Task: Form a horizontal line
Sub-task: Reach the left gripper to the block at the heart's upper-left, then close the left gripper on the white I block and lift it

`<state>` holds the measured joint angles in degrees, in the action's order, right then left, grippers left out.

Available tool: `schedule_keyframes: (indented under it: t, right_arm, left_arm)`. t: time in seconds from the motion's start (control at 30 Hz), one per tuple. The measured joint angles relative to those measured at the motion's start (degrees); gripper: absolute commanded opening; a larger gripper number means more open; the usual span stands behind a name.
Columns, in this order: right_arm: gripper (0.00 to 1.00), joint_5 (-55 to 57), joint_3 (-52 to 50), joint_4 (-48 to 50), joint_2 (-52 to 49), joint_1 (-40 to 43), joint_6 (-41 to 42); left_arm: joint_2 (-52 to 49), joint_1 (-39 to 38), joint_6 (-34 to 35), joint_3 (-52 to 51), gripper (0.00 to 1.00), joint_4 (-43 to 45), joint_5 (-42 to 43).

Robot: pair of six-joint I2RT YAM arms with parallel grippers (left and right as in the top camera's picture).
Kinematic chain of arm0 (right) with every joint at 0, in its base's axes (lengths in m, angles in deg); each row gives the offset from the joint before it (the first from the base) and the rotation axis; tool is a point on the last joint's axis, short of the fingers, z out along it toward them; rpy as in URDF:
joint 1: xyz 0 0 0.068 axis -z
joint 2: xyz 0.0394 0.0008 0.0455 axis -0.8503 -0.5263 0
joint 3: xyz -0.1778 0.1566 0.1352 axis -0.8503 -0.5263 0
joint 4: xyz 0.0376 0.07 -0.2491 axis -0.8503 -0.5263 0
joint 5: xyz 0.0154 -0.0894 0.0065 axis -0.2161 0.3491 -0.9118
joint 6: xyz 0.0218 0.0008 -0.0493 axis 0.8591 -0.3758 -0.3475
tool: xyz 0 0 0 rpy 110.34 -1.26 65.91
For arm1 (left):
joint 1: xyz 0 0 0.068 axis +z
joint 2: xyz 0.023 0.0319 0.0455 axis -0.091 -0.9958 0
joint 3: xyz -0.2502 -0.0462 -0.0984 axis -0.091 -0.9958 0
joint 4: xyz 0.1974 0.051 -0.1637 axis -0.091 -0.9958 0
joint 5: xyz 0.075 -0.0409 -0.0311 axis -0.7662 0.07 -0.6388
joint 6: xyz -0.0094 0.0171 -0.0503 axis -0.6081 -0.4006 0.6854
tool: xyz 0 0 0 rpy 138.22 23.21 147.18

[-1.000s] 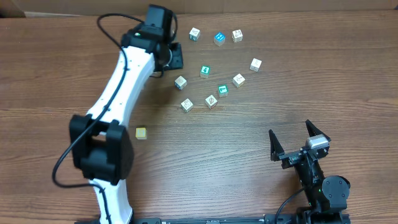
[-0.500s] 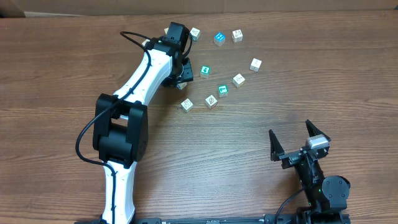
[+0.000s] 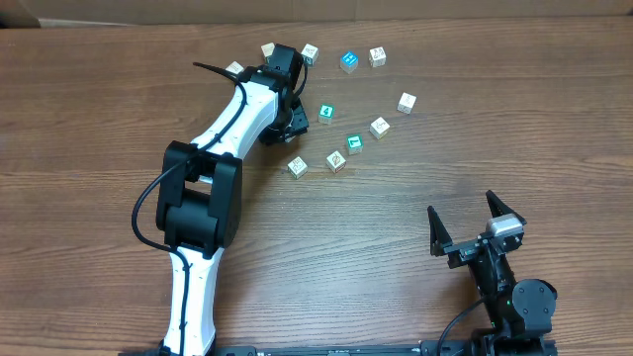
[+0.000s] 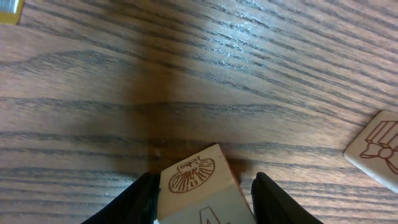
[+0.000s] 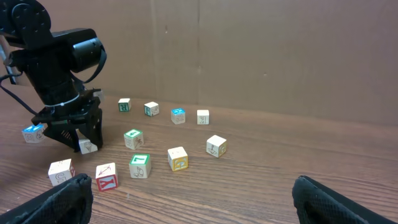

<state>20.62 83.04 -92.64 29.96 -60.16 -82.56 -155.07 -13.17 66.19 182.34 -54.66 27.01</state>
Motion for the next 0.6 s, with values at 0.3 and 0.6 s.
schedule_keyframes:
  t: [0.3,0.6]
  right_arm:
    - [1.0,-0.02,0.0,0.02,0.0,0.0,0.0]
    - [1.0,0.0,0.0,-0.02,0.0,0.0,0.0]
  left_arm:
    - [0.0,0.0,-0.07,0.0,0.44,0.13,-0.02]
    - [0.0,0.0,-0.31,0.22,0.71,-0.48,0.02]
